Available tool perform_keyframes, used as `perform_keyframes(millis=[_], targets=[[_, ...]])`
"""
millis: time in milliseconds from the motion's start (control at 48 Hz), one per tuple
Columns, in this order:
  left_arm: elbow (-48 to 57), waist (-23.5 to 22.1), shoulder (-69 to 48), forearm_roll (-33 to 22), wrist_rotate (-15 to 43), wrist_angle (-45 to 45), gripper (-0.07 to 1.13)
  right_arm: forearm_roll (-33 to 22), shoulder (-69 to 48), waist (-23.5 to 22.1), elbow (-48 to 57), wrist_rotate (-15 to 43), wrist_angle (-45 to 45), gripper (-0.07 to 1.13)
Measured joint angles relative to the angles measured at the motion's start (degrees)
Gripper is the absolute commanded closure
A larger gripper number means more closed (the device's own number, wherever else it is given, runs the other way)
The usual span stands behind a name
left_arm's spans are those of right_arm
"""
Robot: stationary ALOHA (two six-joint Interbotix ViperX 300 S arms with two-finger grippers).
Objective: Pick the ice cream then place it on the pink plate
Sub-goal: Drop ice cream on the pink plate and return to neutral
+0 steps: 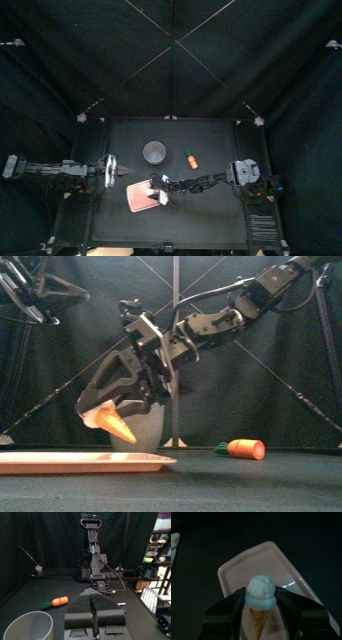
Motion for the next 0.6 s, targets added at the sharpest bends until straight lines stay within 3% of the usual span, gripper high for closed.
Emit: perform_keyframes(millis=[188, 438, 604], targets=[[0.18, 0.09, 0.0, 0.0, 0.0, 0.09, 1.07, 0.0, 0.53, -0.18, -0.97, 0.0, -1.32, 0.0], [0.53, 0.35, -0.09, 0.0, 0.0, 0.18, 1.07, 0.0, -1.23, -1.05, 1.23, -0.62, -1.76, 0.01], [0.7, 0.53, -0.09, 0.0, 0.0, 0.18, 1.07, -2.81, -11.16, -5.19, 9.05, -0.26, -3.87, 0.01]])
